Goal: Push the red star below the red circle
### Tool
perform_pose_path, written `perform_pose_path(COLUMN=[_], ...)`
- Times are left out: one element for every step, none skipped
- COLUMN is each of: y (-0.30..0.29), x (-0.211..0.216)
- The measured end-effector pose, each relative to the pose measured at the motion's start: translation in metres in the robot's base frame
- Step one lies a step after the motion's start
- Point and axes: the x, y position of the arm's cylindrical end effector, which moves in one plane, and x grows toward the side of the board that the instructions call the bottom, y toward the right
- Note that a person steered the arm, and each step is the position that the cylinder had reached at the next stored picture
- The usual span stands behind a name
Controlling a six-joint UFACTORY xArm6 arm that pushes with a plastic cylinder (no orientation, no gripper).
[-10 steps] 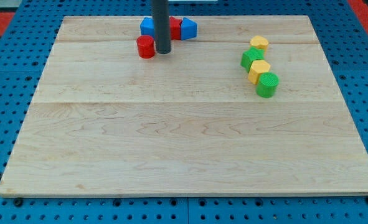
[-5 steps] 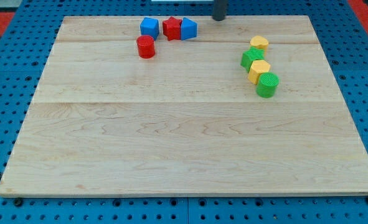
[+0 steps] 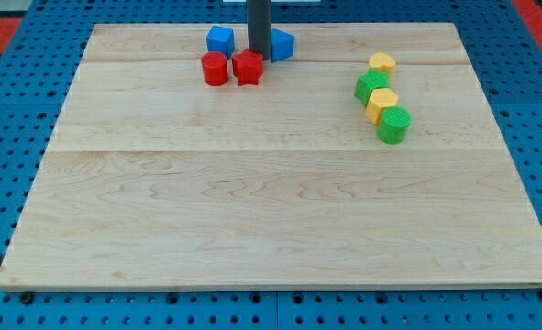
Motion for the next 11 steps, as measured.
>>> perform_pose_path(y=[0.000,-0.014,-0.018,-0.019,-0.017,0.019,0.063,0.051,0.018,-0.022,-0.054], x=[-0.015,-0.020,-0.007,0.028,0.051,0.058,0.088,0.104,0.104,0.096,0.095])
